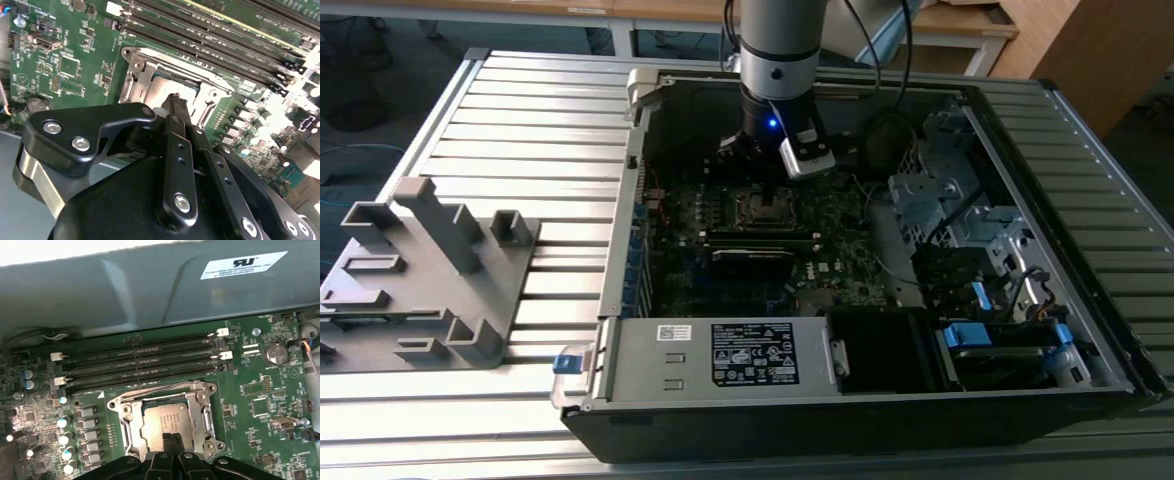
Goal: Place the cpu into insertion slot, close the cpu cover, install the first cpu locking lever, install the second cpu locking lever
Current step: 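Install the first cpu locking lever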
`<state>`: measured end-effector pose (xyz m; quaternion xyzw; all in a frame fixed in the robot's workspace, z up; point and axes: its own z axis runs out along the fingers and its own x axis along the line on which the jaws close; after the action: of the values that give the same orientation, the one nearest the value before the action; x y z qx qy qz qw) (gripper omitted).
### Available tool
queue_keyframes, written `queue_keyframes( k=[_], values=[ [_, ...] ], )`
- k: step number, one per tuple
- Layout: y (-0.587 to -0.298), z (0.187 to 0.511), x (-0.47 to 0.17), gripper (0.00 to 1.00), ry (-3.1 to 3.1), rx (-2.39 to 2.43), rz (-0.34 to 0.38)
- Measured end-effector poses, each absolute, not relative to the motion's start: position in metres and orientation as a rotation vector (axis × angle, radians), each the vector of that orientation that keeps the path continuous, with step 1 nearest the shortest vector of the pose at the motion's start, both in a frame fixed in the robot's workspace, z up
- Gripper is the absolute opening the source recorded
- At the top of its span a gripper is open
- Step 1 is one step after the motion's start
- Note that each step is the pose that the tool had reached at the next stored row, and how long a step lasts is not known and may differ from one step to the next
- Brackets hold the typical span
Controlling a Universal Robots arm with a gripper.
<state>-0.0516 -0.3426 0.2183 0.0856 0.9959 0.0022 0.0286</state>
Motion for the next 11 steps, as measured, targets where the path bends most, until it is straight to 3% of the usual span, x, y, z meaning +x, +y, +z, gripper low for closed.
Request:
queue_keyframes(
  k=[11],
  values=[
    [-0.3400,0.2181,-0.0515,0.11,3.076,0.264,0.006]
  ],
)
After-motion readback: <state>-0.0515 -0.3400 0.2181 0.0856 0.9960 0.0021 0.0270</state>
